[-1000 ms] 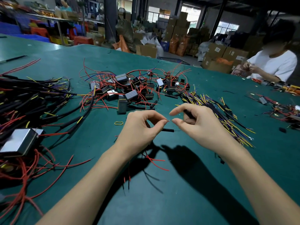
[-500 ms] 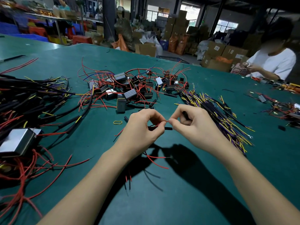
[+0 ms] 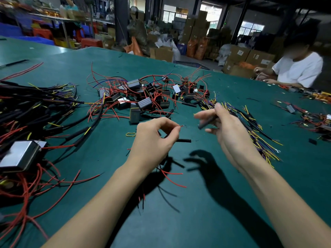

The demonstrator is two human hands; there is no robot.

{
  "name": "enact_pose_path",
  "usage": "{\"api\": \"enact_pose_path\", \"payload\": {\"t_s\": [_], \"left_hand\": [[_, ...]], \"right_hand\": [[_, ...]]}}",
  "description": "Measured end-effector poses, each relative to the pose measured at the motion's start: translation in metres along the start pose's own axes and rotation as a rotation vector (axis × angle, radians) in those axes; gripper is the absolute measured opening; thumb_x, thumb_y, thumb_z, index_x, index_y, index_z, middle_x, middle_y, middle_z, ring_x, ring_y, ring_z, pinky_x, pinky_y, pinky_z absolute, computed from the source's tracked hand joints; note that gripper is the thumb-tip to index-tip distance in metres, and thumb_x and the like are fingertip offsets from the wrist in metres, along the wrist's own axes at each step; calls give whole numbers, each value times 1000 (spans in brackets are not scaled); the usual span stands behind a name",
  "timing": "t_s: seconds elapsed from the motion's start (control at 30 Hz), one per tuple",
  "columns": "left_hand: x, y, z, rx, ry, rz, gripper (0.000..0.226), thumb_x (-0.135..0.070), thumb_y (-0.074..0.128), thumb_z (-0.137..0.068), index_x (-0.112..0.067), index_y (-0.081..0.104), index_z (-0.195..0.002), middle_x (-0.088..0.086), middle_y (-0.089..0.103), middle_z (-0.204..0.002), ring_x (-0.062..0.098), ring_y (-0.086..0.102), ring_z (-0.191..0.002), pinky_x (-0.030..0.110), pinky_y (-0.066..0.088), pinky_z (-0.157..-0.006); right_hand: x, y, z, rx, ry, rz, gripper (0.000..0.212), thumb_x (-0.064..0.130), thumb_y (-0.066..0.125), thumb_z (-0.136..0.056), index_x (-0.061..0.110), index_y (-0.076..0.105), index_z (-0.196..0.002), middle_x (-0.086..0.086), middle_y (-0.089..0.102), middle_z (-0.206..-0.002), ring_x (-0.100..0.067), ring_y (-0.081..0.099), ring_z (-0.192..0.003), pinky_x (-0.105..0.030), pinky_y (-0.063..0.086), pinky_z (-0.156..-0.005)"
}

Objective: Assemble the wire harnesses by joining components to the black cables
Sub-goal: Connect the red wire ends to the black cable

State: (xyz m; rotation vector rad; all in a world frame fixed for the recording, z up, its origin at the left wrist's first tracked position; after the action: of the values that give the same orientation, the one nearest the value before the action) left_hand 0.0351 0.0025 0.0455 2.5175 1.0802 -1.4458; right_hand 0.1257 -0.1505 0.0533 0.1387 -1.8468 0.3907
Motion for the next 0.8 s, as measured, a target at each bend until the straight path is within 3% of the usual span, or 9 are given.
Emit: {"api": "enact_pose_path", "payload": {"t_s": [0.07, 0.17, 0.27, 0.4, 0.47, 0.57, 0.67, 0.73, 0.8], "left_hand": [[2, 0, 0, -6, -37, 25, 11, -14, 69, -83, -19, 72, -74, -9, 69, -70, -5, 56, -62, 7, 39, -62], [7, 0, -1, -16, -91, 72, 13, -17, 69, -84, -21, 71, -72, -9, 68, -67, -1, 51, -53, 14, 41, -55], [9, 2, 0, -7, -134, 135, 13, -18, 69, -85, -20, 70, -72, -8, 65, -63, 1, 43, -45, 14, 36, -49], [14, 6, 0, 28, -191, 199, 12, -19, 69, -86, -16, 71, -75, -4, 66, -65, 3, 45, -47, 17, 38, -50], [15, 8, 1, 46, -200, 214, 11, -19, 69, -86, -15, 72, -76, -3, 67, -66, 2, 49, -51, 17, 39, -53], [15, 11, 2, 75, -209, 238, 10, -18, 68, -86, -14, 73, -78, -1, 68, -67, 3, 51, -53, 16, 40, -53], [15, 14, 3, 100, -215, 244, 10, -19, 68, -86, -15, 72, -79, -3, 67, -65, 4, 50, -53, 17, 40, -53], [14, 14, 3, 112, -201, 230, 10, -19, 68, -87, -16, 72, -79, -7, 65, -65, 2, 47, -50, 16, 39, -52], [12, 16, 3, 126, -170, 204, 8, -19, 68, -87, -17, 72, -80, -8, 64, -66, 1, 43, -47, 14, 36, -50]], "right_hand": [[-5, 3, 3, 47, 21, -72, 45, 45, 37, -97, 20, 72, -81, 5, 67, -71, -11, 49, -68, -23, 38, -63], [-14, 13, 8, 115, 91, -293, 36, 29, 39, -100, 8, 64, -87, 2, 62, -66, -10, 52, -59, -19, 39, -57], [-8, 9, 8, 64, -18, -99, 31, 14, 38, -102, 11, 64, -85, 2, 56, -69, -13, 51, -66, -26, 39, -67], [22, 11, 15, 104, -288, 204, 14, 10, 53, -96, 17, 64, -99, -1, 32, -60, -17, 31, -59, -27, 27, -56], [29, 17, 19, 154, -371, 310, 15, 10, 64, -89, 20, 66, -100, -2, 27, -60, -17, 27, -57, -24, 25, -54], [39, 22, 23, 158, -492, 469, 18, 6, 70, -84, 19, 69, -97, 11, 36, -55, -11, 27, -54, -17, 26, -55], [50, 24, 28, 137, -619, 603, 13, 3, 72, -81, 10, 71, -93, 33, 50, -64, 1, 42, -58, -5, 30, -58], [53, 23, 30, 137, -663, 625, 8, 2, 72, -81, 7, 72, -88, 33, 50, -64, 9, 48, -62, -5, 31, -59], [50, 21, 28, 146, -621, 614, 2, 7, 71, -84, 9, 71, -84, 20, 45, -54, -2, 41, -53, -10, 27, -55]]}}
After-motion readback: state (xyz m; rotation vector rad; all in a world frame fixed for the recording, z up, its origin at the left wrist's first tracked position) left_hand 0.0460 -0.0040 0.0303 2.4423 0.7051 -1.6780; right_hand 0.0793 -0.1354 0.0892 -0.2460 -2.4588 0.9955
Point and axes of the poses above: each hand's wrist, its own z-axis away from the middle knuckle, its own y-axis out of the palm, x = y × z, the point moved 9 cm from there along -z, towards the middle knuckle
